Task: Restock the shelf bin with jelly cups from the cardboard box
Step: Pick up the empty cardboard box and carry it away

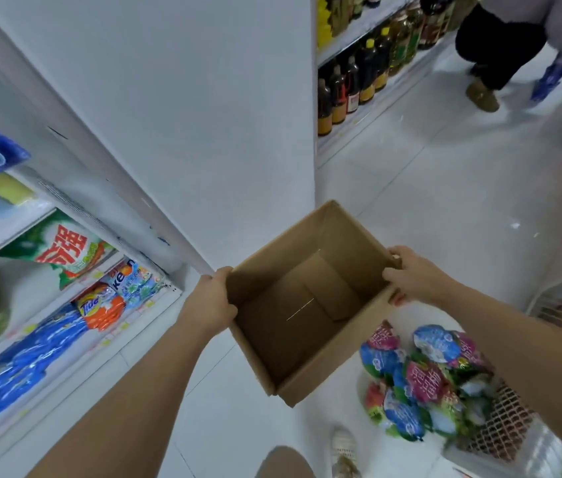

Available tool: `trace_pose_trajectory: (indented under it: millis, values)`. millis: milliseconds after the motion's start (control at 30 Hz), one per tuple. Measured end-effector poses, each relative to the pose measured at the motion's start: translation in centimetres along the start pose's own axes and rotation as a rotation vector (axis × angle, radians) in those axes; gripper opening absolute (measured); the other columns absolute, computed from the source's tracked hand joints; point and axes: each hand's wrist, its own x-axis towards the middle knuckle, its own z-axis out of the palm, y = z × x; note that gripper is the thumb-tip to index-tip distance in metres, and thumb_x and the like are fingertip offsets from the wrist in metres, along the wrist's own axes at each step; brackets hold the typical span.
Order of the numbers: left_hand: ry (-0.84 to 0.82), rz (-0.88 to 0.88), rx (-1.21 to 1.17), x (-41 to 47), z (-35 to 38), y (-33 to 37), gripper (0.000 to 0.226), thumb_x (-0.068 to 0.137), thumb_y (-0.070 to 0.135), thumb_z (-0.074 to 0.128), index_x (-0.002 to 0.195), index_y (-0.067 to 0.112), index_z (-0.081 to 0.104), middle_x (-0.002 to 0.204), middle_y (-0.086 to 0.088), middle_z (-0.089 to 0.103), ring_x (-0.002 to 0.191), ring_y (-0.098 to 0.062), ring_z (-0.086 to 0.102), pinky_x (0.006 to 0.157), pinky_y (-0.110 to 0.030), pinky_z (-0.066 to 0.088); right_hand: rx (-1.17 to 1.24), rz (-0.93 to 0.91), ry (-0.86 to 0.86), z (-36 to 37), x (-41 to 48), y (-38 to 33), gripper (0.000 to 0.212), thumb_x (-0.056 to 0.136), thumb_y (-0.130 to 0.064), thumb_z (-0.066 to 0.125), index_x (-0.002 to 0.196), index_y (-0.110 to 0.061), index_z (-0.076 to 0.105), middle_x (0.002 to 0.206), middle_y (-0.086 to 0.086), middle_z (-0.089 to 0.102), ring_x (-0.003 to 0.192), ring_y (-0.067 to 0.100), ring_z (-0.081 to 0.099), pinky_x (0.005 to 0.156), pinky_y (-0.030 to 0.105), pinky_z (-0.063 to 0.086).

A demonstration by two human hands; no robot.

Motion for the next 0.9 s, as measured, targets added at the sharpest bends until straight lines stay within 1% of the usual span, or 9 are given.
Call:
trace_pose_trajectory:
  millis: [67, 167, 267, 367, 567, 667, 733, 800, 900]
  values:
    - [-0.019, -0.023, -0.004, 2.3, -1.5, 0.9, 0.069, 0.076, 0.007, 0.055, 0.139, 0.025, 0.034, 0.115, -0.012, 0.05, 0.088, -0.027, 0.06, 0.071, -0.036, 0.054, -0.135, -0.024, 0.039, -1.2, 3.0, -1.9, 0.04, 0.095, -0.015, 0.051, 0.132, -0.009, 0.037, 0.086, 0.008, 0.059, 0.064, 0.023, 0.066, 0.072, 0.04, 0.057]
    - [-0.058, -0.055, 0.008, 6.4, -3.4, 2.4, 0.071, 0.08, 0.008, 0.055, 0.143, 0.023, 0.027, 0.119, -0.013, 0.044, 0.087, -0.028, 0.061, 0.072, -0.036, 0.055, -0.241, -0.034, 0.065, -3.0, 7.7, -4.5, 0.035, 0.093, -0.008, 0.046, 0.128, -0.009, 0.041, 0.09, 0.013, 0.063, 0.065, 0.022, 0.067, 0.07, 0.038, 0.057]
    - [-0.051, -0.054, 0.006, 11.3, -5.5, 4.8, 0.066, 0.085, 0.008, 0.053, 0.143, 0.022, 0.025, 0.121, -0.014, 0.04, 0.085, -0.031, 0.063, 0.075, -0.035, 0.053, -0.224, 0.007, 0.083, -5.3, 12.9, -7.2, 0.039, 0.093, -0.002, 0.042, 0.13, -0.011, 0.039, 0.088, 0.013, 0.061, 0.066, 0.025, 0.067, 0.064, 0.035, 0.058]
    - [-0.054, -0.001, 0.013, 17.2, -7.3, 8.2, 0.062, 0.085, 0.007, 0.052, 0.141, 0.02, 0.027, 0.122, -0.015, 0.038, 0.083, -0.033, 0.062, 0.076, -0.035, 0.052, -0.2, 0.069, 0.161, -8.7, 17.3, -9.1, 0.043, 0.091, 0.001, 0.041, 0.132, -0.011, 0.039, 0.096, 0.018, 0.058, 0.071, 0.031, 0.067, 0.068, 0.042, 0.059]
    - [-0.079, 0.106, 0.008, 27.1, -9.8, 17.7, 0.065, 0.087, 0.009, 0.054, 0.143, 0.02, 0.023, 0.128, -0.016, 0.035, 0.079, -0.029, 0.055, 0.067, -0.031, 0.043, -0.151, 0.134, 0.318, -18.9, 24.5, -11.0, 0.045, 0.089, 0.002, 0.043, 0.132, -0.012, 0.042, 0.101, 0.02, 0.055, 0.072, 0.034, 0.065, 0.057, 0.035, 0.056]
    - [-0.065, 0.129, -0.032, 32.9, -10.2, 23.0, 0.062, 0.087, 0.009, 0.054, 0.141, 0.021, 0.026, 0.126, -0.014, 0.036, 0.072, -0.022, 0.053, 0.064, -0.028, 0.041, -0.164, 0.143, 0.368, -24.1, 29.7, -11.1, 0.045, 0.087, 0.003, 0.042, 0.13, -0.011, 0.044, 0.096, 0.019, 0.056, 0.07, 0.035, 0.063, 0.055, 0.035, 0.056]
    - [-0.083, 0.128, -0.023, 34.3, -10.1, 24.3, 0.062, 0.088, 0.009, 0.054, 0.141, 0.021, 0.025, 0.126, -0.014, 0.036, 0.069, -0.019, 0.05, 0.063, -0.026, 0.041, -0.202, 0.13, 0.359, -25.2, 31.5, -11.1, 0.044, 0.085, 0.003, 0.041, 0.127, -0.01, 0.045, 0.092, 0.019, 0.058, 0.068, 0.035, 0.063, 0.056, 0.036, 0.056]
    - [-0.094, 0.079, -0.064, 37.9, -8.6, 26.4, 0.064, 0.088, 0.01, 0.055, 0.142, 0.021, 0.023, 0.129, -0.014, 0.035, 0.076, -0.021, 0.053, 0.065, -0.026, 0.044, -0.238, 0.119, 0.318, -27.6, 36.0, -11.3, 0.045, 0.084, 0.003, 0.041, 0.127, -0.01, 0.046, 0.091, 0.019, 0.058, 0.069, 0.035, 0.064, 0.057, 0.038, 0.056]
    - [-0.066, -0.029, -0.141, 43.5, -7.2, 30.6, 0.068, 0.09, 0.011, 0.055, 0.145, 0.02, 0.017, 0.133, -0.015, 0.035, 0.09, -0.022, 0.057, 0.071, -0.023, 0.046, -0.309, 0.019, 0.263, -32.6, 44.4, -12.2, 0.043, 0.084, 0.003, 0.043, 0.124, -0.011, 0.048, 0.092, 0.018, 0.058, 0.071, 0.034, 0.063, 0.062, 0.043, 0.058]
